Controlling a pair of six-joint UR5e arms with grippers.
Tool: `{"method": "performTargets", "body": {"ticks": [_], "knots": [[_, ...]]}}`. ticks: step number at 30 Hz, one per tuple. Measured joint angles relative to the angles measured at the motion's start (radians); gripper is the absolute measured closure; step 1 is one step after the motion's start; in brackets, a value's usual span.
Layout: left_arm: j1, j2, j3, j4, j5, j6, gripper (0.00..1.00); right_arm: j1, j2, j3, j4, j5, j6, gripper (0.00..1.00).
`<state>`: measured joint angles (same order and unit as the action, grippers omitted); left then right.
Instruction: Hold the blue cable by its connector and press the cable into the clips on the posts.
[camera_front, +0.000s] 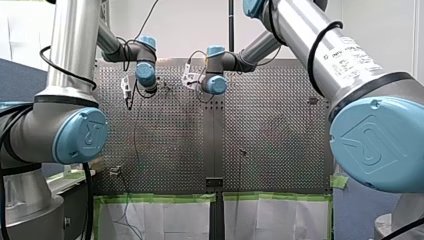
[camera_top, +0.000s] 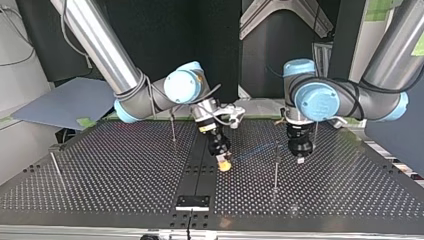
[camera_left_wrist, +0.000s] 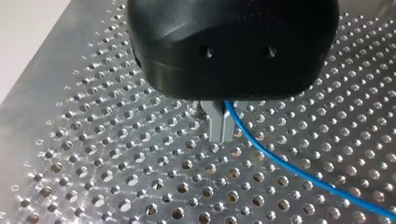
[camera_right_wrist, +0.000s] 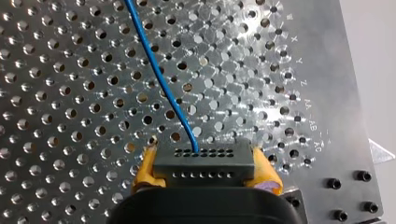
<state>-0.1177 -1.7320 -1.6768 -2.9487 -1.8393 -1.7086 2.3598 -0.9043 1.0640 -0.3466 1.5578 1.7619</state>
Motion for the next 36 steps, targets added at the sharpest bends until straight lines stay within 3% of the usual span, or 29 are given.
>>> {"method": "performTargets", "body": {"ticks": [14,36], "knots": [[0.005,-0.054,0.08,-0.024,0.014,-0.022,1.0,-0.023,0.0,0.0,-0.007,0.021,0.0,1.0],[0.022,-0.058,0.085,-0.027,0.007,-0.025,0.97,-0.043,0.0,0.0,-0.006,0.017,-0.006,1.0]]}}
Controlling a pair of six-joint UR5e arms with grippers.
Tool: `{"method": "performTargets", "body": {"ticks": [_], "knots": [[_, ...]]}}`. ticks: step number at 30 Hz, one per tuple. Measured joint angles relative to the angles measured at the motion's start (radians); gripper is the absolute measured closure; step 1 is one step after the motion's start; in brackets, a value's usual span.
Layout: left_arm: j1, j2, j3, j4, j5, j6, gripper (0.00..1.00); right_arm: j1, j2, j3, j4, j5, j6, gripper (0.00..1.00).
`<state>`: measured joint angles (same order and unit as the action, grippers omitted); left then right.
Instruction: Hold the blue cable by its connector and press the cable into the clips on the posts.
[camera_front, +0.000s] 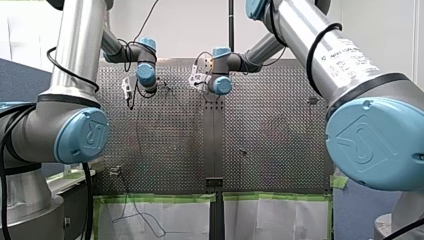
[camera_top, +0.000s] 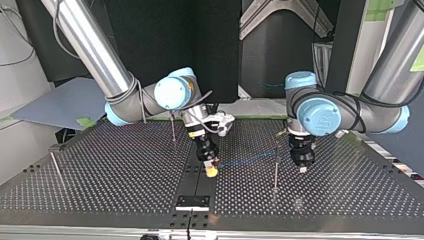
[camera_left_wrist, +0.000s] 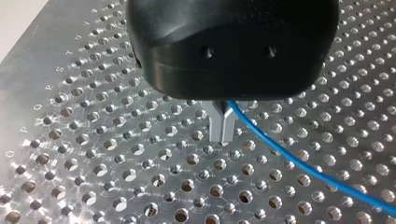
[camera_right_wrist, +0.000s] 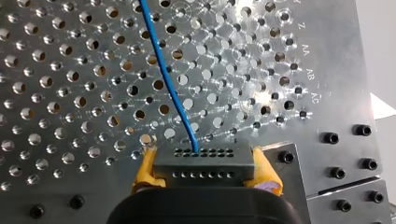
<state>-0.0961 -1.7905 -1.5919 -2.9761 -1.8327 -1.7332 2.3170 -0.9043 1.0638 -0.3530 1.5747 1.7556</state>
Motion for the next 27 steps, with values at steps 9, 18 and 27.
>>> {"method": "performTargets", "body": {"ticks": [9,18,27], "knots": [[0.003,0.0,0.0,-0.001,-0.008,0.015,0.18,-0.004,0.0,0.0,0.0,0.0,-0.002,1.0],[-0.007,0.001,0.0,-0.031,-0.046,0.054,0.0,-0.003,0.0,0.0,0.001,-0.002,-0.005,1.0],[-0.013,0.014,0.0,-0.112,-0.035,0.009,0.0,0.002,-0.001,-0.004,0.002,-0.005,-0.007,1.0]]}}
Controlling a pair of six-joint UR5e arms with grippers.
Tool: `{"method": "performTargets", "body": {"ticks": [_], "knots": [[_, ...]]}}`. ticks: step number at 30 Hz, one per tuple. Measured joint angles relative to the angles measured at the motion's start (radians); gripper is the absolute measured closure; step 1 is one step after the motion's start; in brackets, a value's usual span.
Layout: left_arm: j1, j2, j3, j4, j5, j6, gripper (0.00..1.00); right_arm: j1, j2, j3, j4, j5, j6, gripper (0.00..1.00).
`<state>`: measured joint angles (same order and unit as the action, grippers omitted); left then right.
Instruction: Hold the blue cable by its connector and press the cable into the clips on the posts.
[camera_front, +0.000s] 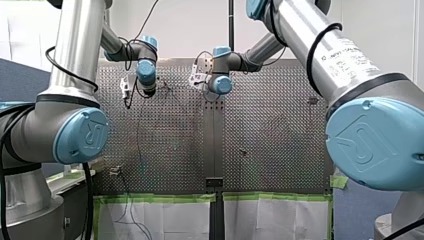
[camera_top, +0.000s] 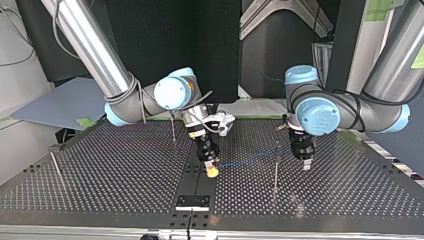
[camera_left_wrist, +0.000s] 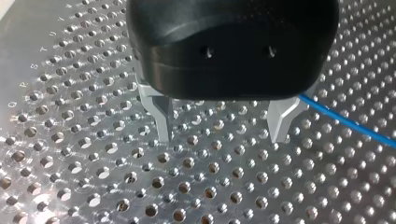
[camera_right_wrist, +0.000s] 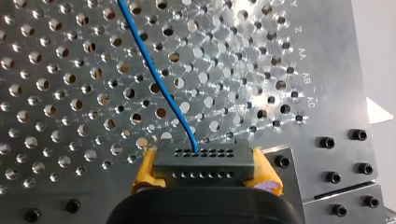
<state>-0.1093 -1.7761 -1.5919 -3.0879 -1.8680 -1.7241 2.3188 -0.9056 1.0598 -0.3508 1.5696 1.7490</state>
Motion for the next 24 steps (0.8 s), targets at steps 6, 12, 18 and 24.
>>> {"method": "performTargets", "body": {"ticks": [6,12,18,24], "knots": [[-0.016,0.008,-0.014,-0.044,0.052,-0.053,0.0,0.005,0.0,0.0,0.002,0.0,0.0,1.0],[-0.022,0.013,-0.062,-0.028,0.074,-0.108,0.0,0.007,0.0,0.0,0.002,0.0,-0.002,1.0],[-0.024,0.046,-0.119,-0.007,0.072,-0.168,0.0,0.008,-0.001,-0.003,0.002,0.0,-0.004,1.0],[-0.02,0.094,-0.137,-0.008,0.073,-0.202,0.0,0.007,-0.002,-0.006,0.002,0.0,-0.005,1.0]]}}
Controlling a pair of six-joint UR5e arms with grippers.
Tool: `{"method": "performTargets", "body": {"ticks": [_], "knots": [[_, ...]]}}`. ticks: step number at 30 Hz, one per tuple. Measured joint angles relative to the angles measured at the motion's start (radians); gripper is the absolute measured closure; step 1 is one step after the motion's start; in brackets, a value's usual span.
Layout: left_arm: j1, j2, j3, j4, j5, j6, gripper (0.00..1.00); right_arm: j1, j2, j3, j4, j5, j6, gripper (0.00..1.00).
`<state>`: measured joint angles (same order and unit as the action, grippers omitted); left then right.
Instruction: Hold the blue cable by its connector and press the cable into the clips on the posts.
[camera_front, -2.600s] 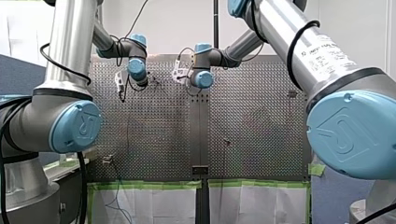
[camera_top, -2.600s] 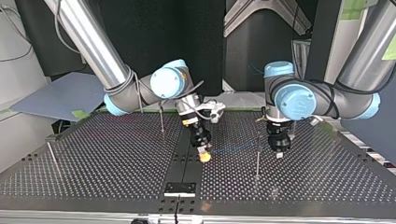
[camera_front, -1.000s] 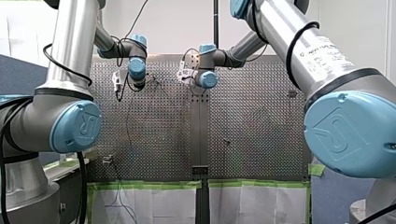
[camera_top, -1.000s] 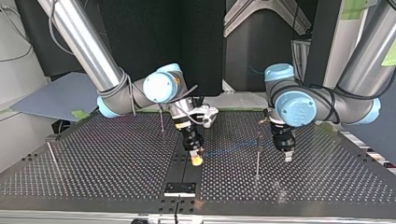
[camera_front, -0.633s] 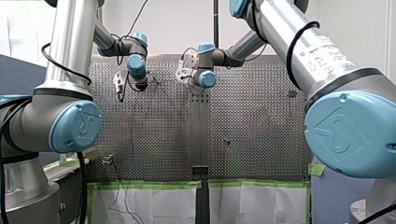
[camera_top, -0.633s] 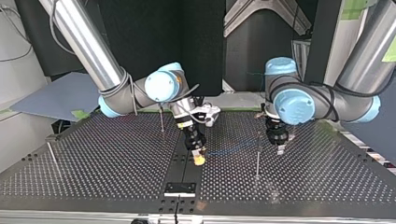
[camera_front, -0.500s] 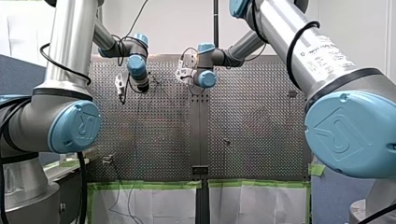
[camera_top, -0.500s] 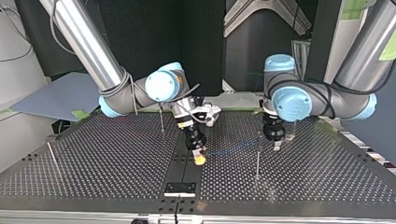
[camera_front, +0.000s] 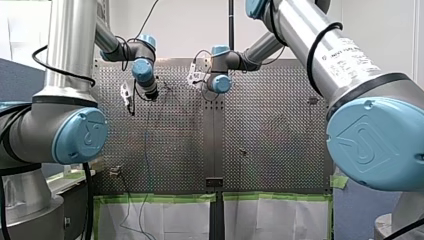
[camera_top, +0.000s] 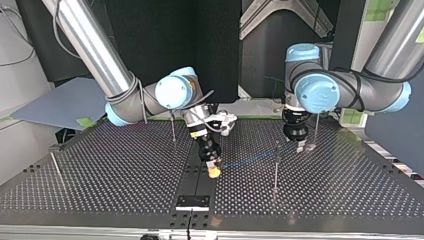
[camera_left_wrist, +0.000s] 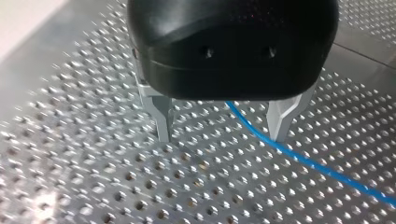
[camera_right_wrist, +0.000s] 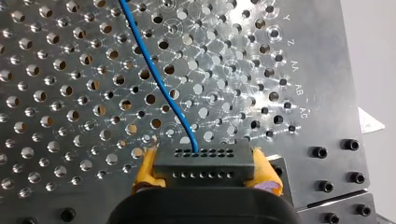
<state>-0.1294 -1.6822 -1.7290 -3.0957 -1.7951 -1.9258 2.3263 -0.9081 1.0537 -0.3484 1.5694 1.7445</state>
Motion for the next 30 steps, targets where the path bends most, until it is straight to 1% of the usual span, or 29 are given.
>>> {"method": "performTargets", "body": {"ticks": [3,8,12,16,22,30], "knots": [[-0.002,0.031,-0.009,-0.005,0.008,-0.004,0.0,0.0,-0.001,0.0,0.001,-0.001,0.0,1.0],[-0.01,0.088,-0.021,-0.028,0.041,-0.003,0.0,-0.001,-0.003,-0.001,0.002,-0.001,0.0,1.0],[-0.014,0.129,-0.029,-0.045,0.05,0.0,0.0,0.0,-0.004,0.0,0.003,-0.001,0.0,1.0],[-0.019,0.164,-0.031,-0.066,0.053,0.015,0.0,0.0,-0.005,-0.001,0.003,0.001,0.0,1.0],[-0.03,0.178,-0.031,-0.097,0.06,0.059,0.0,0.001,-0.006,-0.001,0.005,0.002,0.003,1.0],[-0.04,0.178,-0.032,-0.097,0.065,0.133,0.0,-0.005,-0.008,0.0,0.012,0.014,0.007,1.0]]}}
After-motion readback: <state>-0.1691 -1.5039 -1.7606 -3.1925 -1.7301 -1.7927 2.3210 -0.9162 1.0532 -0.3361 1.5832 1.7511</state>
